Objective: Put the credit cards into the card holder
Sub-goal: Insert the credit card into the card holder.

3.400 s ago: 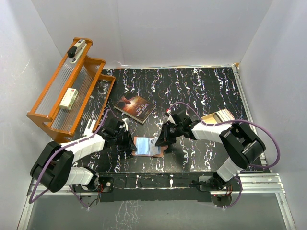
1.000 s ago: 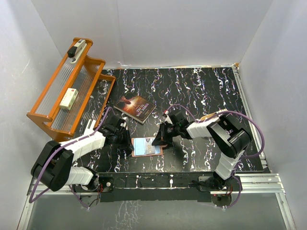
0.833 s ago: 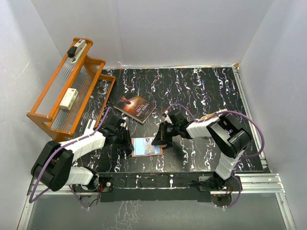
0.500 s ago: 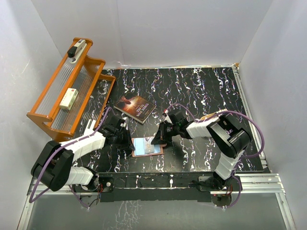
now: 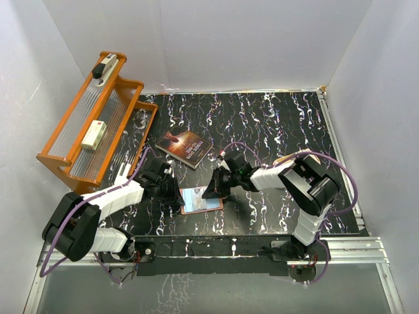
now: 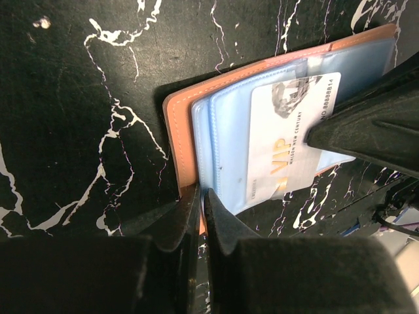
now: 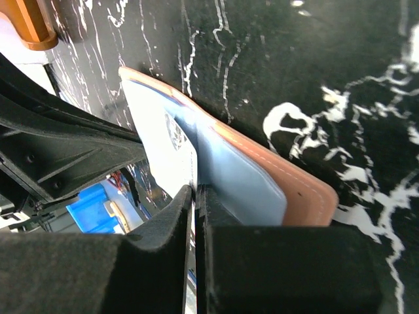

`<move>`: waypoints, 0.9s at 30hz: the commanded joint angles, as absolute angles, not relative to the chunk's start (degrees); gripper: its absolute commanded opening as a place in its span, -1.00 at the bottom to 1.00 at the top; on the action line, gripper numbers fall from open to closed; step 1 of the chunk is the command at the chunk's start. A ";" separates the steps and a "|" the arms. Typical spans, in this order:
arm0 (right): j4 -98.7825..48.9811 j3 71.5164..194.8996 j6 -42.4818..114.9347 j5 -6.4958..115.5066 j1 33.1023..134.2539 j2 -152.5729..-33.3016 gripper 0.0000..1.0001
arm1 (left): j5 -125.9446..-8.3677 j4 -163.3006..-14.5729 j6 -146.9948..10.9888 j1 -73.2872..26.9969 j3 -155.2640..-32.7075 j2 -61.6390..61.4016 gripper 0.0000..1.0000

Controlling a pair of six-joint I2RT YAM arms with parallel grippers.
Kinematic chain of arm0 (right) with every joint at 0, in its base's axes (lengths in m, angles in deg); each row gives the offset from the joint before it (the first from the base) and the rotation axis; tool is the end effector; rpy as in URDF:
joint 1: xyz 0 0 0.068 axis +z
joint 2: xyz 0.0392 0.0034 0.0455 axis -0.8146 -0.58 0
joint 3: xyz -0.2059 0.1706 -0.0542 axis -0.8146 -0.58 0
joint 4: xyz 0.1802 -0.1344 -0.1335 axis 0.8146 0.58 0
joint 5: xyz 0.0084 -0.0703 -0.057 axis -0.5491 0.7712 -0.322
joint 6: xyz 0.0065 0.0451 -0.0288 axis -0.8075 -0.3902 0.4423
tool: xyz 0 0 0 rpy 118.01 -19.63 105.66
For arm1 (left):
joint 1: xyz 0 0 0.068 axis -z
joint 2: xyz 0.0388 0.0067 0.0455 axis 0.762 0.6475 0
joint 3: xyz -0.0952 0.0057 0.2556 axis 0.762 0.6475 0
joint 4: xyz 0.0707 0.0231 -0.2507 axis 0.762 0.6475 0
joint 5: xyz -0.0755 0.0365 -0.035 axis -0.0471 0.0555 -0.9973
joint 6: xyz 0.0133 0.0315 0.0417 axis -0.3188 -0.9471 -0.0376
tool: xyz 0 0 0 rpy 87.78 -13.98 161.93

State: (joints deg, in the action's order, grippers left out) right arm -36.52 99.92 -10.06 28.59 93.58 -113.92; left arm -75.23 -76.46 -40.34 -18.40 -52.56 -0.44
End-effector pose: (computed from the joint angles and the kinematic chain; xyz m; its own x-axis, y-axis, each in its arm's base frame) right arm 0.2354 0.2161 0.1125 -0.9967 0.0499 -0.0643 -0.0186 0.6290 0.7772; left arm 0.1929 -0.1288 0.1519 -0.9432 -0.1379 -0.3022 0.0515 0.8379 -0.5433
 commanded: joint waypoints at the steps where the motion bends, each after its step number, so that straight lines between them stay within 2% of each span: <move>1: -35.89 102.39 -9.46 33.13 95.44 -115.26 -0.92 | -76.40 -77.32 -39.99 -18.20 -51.89 -2.34 -0.89; 8: -26.42 106.38 -6.24 37.95 96.34 -113.84 -0.58 | -76.42 -77.35 -39.83 -18.19 -51.91 -3.27 -0.90; 12: -21.46 106.94 -3.66 42.54 96.30 -109.42 -0.50 | -76.30 -76.80 -40.19 -18.19 -52.03 -3.28 -0.89; 17: -21.82 106.78 -3.83 41.55 96.94 -109.28 -0.42 | -76.73 -78.00 -39.88 -18.25 -51.39 -3.11 -0.89; 22: -22.83 107.59 -4.13 40.56 97.83 -110.98 -0.48 | -76.89 -78.66 -39.91 -18.20 -51.66 -2.41 -0.90; 27: -23.95 108.25 -4.61 40.26 98.83 -111.26 -0.65 | -77.00 -78.61 -40.55 -18.18 -52.48 -1.14 -0.89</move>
State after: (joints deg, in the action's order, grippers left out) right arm -22.64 105.82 -4.99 39.73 97.86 -110.75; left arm -76.04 -78.08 -39.97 -18.38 -51.86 -1.42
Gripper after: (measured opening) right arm 0.205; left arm 0.054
